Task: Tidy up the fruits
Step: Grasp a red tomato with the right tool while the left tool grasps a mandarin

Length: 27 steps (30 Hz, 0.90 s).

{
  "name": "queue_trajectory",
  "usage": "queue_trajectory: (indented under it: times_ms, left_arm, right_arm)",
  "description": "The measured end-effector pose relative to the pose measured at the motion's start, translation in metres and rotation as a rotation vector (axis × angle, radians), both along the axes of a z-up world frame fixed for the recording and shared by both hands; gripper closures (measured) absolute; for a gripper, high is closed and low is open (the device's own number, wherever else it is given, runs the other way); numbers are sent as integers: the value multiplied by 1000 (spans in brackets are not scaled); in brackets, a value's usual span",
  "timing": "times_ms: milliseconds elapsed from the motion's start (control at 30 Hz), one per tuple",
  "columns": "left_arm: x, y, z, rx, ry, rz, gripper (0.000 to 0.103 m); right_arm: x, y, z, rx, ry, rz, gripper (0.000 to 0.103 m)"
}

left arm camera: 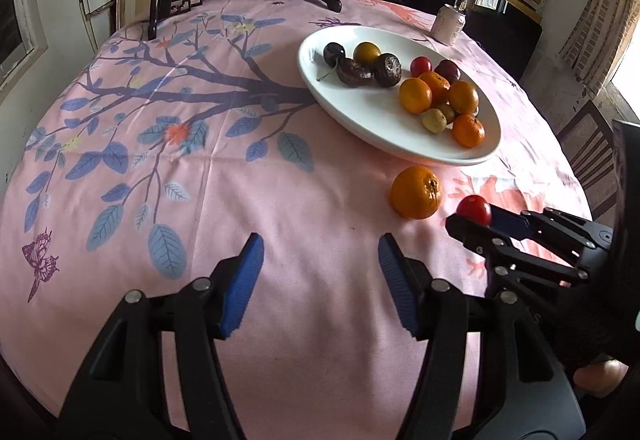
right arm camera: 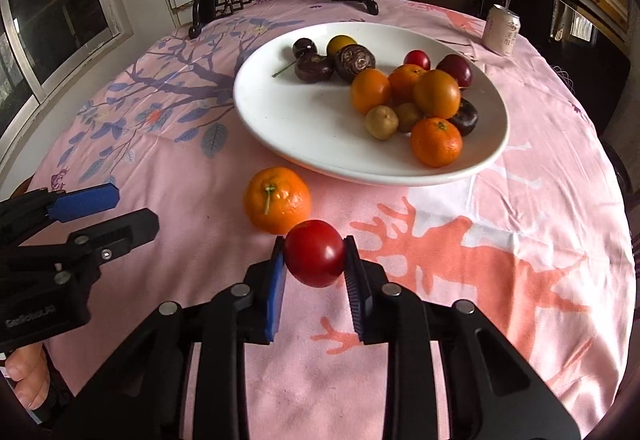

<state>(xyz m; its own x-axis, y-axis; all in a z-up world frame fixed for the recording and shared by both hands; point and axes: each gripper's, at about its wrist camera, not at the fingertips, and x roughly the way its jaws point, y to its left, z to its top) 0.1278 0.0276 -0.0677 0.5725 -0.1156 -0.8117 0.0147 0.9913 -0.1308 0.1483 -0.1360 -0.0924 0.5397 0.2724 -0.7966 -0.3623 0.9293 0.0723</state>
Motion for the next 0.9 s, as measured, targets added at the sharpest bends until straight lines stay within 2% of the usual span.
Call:
queue_trajectory:
  times_ms: [167, 300, 700, 733, 767, 800, 900]
  left_arm:
    - [20, -33, -2, 10, 13, -74, 27]
    - [37, -63, -11, 71, 19, -114, 19]
    - [73, -84, -40, 157, 68, -73, 19]
    - [73, -83, -40, 153, 59, -69, 20]
    - [72, -83, -38, 153, 50, -67, 33]
    - [70, -84, -35, 152, 38, -70, 59]
    - [66, -79, -32, 103, 51, -71, 62]
  right_arm:
    - [-19, -29, 15, 50, -30, -40, 75]
    - [-32, -51, 19, 83, -42, -70, 75]
    - [-44, -88, 13, 168, -27, -118, 75]
    - [-44, -89, 13, 172, -26, -118, 75]
    - [-44, -90, 14, 176, -24, -119, 75]
    - [-44, -90, 14, 179, -24, -120, 75]
    - [-43, -88, 14, 180, -18, -121, 75]
